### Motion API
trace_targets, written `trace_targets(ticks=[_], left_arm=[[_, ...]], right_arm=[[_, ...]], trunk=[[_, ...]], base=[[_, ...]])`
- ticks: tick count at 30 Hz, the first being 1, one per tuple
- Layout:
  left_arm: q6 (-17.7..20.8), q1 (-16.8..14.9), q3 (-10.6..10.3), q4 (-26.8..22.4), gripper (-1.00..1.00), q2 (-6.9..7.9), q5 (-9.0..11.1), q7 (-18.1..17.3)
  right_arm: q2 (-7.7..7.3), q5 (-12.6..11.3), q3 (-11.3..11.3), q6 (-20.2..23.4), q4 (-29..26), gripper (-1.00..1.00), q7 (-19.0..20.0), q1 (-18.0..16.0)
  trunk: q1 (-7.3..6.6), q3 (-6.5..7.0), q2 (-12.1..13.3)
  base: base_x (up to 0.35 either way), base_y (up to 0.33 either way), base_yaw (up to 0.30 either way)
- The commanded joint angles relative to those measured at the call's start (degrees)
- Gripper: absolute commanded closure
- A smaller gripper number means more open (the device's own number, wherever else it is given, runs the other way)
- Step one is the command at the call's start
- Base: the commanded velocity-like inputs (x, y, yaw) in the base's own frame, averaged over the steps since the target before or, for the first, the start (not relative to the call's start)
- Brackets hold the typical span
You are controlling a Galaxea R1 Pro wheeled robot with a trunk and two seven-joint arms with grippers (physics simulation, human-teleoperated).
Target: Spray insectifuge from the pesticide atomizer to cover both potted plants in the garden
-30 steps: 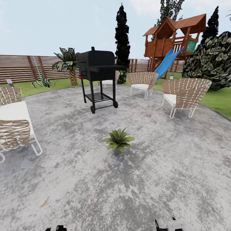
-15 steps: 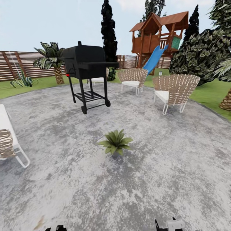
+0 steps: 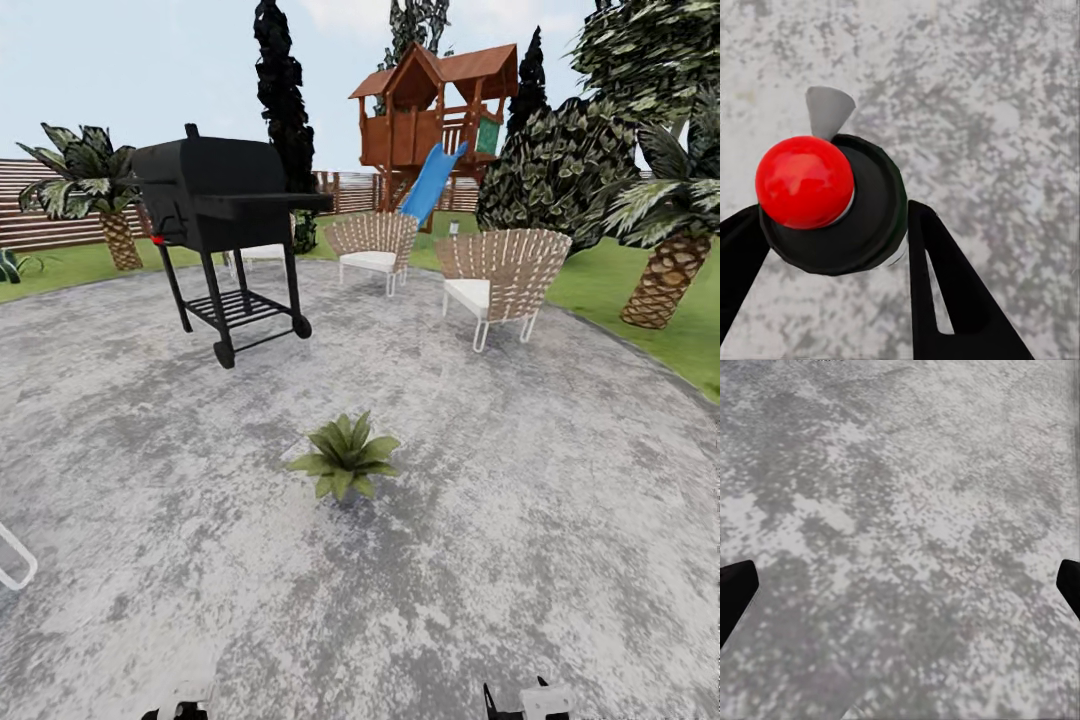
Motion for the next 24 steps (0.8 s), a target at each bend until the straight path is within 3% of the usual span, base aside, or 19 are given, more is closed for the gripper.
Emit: trace_targets(ticks=[1,12,24], left_arm=[[-0.2,0.0,0.5,0.0,1.0,0.01,-0.5,-0.3],[-0.2,0.0,0.5,0.0,1.0,0.01,-0.5,-0.3],[-0.2,0.0,0.5,0.0,1.0,-0.03,-0.5,-0.3]], right_arm=[[-0.02,0.6,-0.1,-0.1,0.1,-1.0,-0.5,-0.1],[0.0,0.6,-0.1,-0.2,0.1,-1.0,-0.5,-0.1],[-0.03,0.6,-0.1,-0.1,0.0,-1.0,-0.5,-0.1]], trunk=[[0.01,-0.05,0.0],[0.01,-0.05,0.0],[0.01,-0.05,0.0]], base=[[0.134,0.313,-0.291],[0.025,0.32,-0.263],[0.0,0.321,-0.024]])
